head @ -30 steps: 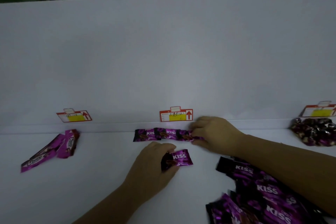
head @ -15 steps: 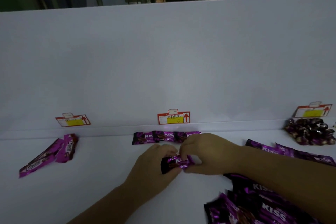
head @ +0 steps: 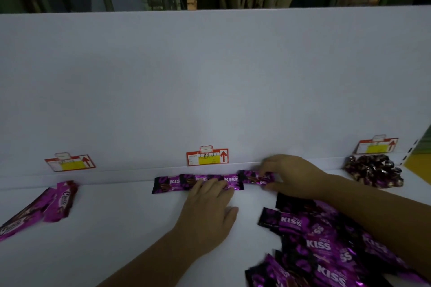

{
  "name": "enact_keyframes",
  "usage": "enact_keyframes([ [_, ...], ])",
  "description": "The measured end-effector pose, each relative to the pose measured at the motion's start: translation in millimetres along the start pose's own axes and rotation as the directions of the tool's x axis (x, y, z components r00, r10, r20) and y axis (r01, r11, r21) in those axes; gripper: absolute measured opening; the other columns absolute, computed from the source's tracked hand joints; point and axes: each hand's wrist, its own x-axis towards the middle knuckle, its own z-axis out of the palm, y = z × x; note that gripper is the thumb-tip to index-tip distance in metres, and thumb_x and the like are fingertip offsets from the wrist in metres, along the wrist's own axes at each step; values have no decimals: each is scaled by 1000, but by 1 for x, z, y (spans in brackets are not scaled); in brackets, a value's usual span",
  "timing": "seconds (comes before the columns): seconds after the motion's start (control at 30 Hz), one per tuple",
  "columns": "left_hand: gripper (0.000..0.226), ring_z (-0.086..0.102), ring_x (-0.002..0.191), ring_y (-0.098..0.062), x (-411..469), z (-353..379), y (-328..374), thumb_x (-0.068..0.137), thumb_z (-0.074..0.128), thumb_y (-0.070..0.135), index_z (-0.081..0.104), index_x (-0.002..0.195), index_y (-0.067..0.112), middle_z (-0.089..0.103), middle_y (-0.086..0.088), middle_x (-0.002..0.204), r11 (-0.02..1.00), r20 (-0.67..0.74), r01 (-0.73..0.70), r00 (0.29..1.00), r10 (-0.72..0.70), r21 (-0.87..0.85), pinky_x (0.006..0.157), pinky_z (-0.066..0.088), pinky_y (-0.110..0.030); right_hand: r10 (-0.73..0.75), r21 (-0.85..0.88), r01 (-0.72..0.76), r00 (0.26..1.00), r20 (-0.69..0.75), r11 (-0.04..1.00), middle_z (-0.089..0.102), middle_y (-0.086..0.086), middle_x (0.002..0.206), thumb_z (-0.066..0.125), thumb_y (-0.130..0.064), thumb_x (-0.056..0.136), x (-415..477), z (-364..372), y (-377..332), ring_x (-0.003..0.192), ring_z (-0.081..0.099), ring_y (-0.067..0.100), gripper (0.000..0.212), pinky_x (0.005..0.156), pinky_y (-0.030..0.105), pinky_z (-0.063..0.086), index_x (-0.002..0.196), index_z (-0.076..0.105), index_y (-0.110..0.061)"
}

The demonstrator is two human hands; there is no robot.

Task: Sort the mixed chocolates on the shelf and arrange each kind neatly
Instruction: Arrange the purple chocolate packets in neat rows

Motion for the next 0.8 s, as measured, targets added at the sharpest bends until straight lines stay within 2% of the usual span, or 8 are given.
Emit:
enact_keyframes([
  [0.1, 60, 12, 140, -8, 1, 4, 1, 89, 11, 52, 26, 143, 32, 21, 11, 152, 998, 38, 53, 998, -54, 25, 114, 0, -35, -35, -4, 35, 999, -18, 999, 60, -7, 118, 68, -36, 82, -1, -1, 1, 112, 54, 13, 30, 93, 31, 45, 110, 64, -27],
  [0.2, 62, 12, 140, -7, -1, 2, 1, 87, 6, 53, 24, 143, 33, 19, 12, 153, 997, 44, 56, 997, -58, 58, 113, 3, -36, -74, -38, 73, 997, -33, 997, 62, -4, 119, 69, -33, 81, -2, 0, 0, 113, 55, 15, 29, 92, 30, 46, 109, 67, -25],
  [0.33, 63, 8, 141, -6, -2, 0, 3, 84, 8, 50, 22, 143, 33, 16, 12, 154, 997, 69, 66, 995, -69, 41, 113, 1, -38, -138, -118, 127, 986, -94, 985, 68, -2, 112, 73, -29, 76, -3, 6, 2, 107, 62, 20, 28, 84, 30, 50, 103, 71, -24],
  [0.5, 52, 8, 141, -6, -1, 3, 2, 94, 18, 48, 21, 144, 33, 13, 12, 155, 998, 75, 66, 995, -66, 13, 114, -2, -40, -152, -130, 142, 986, -70, 981, 65, -1, 115, 70, -32, 80, -3, 2, -3, 110, 59, 20, 26, 83, 31, 50, 104, 70, -23],
  [0.6, 62, 9, 141, -5, -1, 5, 1, 86, 8, 51, 22, 143, 34, 14, 12, 154, 998, 59, 59, 997, -58, -15, 114, -2, -40, -152, -132, 147, 988, -29, 980, 61, 0, 118, 63, -35, 86, -5, -2, -8, 112, 55, 19, 26, 86, 32, 50, 108, 69, -22],
  [0.7, 77, 14, 140, -6, -3, 6, 0, 75, -2, 55, 29, 141, 34, 20, 12, 153, 999, -6, 38, 999, -38, -36, 113, 0, -38, -125, -117, 121, 992, -31, 986, 59, 0, 122, 58, -36, 89, -8, -8, -9, 117, 51, 18, 28, 93, 31, 46, 112, 66, -22],
  [0.8, 61, 41, 130, -15, -3, 8, -1, 81, 20, 48, 54, 126, 27, 49, 4, 137, 998, -105, -4, 994, -3, -65, 108, 15, -39, -89, -114, 86, 996, -24, 990, 61, 2, 114, 56, -35, 88, -14, -17, -9, 109, 55, 20, 26, 91, 32, 47, 107, 67, -21],
])
